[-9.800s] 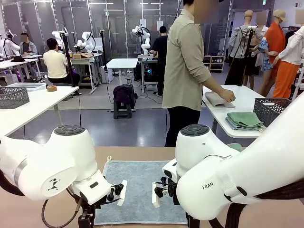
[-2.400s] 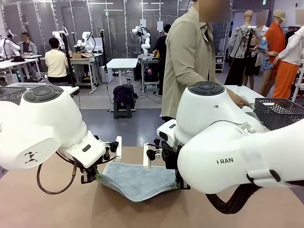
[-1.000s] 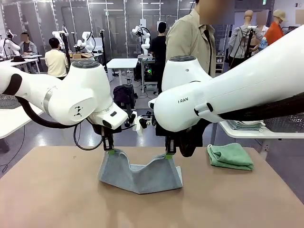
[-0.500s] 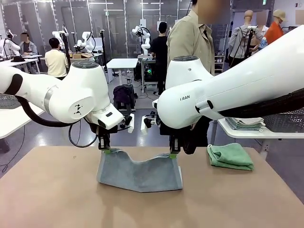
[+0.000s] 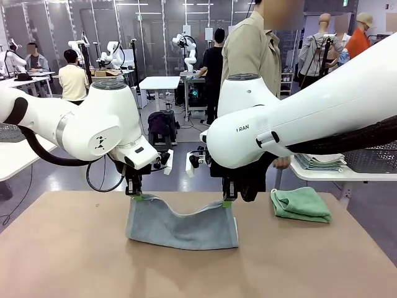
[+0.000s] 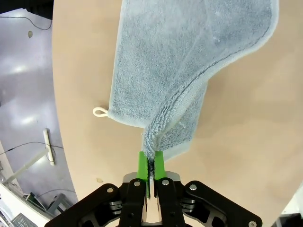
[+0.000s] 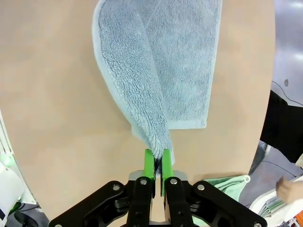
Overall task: Fold the towels and place them in the basket.
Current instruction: When a person lays out a Towel with hook on the table, fold it in half twice.
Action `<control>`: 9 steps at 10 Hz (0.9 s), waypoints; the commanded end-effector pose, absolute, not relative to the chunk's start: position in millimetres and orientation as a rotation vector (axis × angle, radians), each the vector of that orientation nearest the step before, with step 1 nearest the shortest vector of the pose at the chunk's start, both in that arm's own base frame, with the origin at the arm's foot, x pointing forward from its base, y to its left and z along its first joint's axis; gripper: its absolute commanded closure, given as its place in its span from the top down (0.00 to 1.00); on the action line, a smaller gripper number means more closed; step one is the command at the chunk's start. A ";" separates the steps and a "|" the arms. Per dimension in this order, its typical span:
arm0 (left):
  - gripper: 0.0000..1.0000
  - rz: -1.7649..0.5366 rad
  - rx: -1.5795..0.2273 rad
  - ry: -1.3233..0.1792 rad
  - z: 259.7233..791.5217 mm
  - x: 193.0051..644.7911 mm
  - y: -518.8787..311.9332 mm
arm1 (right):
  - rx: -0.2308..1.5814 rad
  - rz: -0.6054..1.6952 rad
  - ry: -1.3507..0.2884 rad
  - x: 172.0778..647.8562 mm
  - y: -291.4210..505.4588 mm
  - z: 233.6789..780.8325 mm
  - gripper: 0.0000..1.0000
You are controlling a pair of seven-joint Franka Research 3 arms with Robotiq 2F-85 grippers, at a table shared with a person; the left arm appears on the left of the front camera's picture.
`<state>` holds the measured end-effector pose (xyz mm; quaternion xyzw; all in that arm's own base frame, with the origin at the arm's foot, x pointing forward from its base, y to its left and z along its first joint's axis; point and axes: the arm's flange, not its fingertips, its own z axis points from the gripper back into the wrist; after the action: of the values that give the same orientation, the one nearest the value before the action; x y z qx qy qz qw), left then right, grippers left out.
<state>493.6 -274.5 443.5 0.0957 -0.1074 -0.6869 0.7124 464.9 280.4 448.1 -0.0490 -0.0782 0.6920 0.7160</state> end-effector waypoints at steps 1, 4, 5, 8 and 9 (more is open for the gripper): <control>0.06 -1.519 0.212 -0.239 443.9 493.8 -274.2 | -0.108 1.528 -0.173 465.6 279.4 448.3 0.07; 0.06 -1.557 0.231 -0.269 433.6 498.9 -268.3 | -0.092 1.532 -0.172 469.7 277.9 439.5 0.07; 0.06 -1.560 0.224 -0.272 425.0 499.7 -268.1 | -0.084 1.529 -0.174 473.3 276.4 431.4 0.07; 0.06 -1.561 0.184 -0.275 396.7 506.0 -266.7 | -0.071 1.541 -0.197 481.5 275.1 408.8 0.07; 0.06 -1.565 0.179 -0.268 389.1 507.3 -267.2 | -0.072 1.542 -0.204 483.7 274.5 402.1 0.07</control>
<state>505.3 -272.4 395.5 0.0835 -0.1111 -0.6913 0.7091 482.9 277.9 409.6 -0.0389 -0.0774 0.6865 0.7219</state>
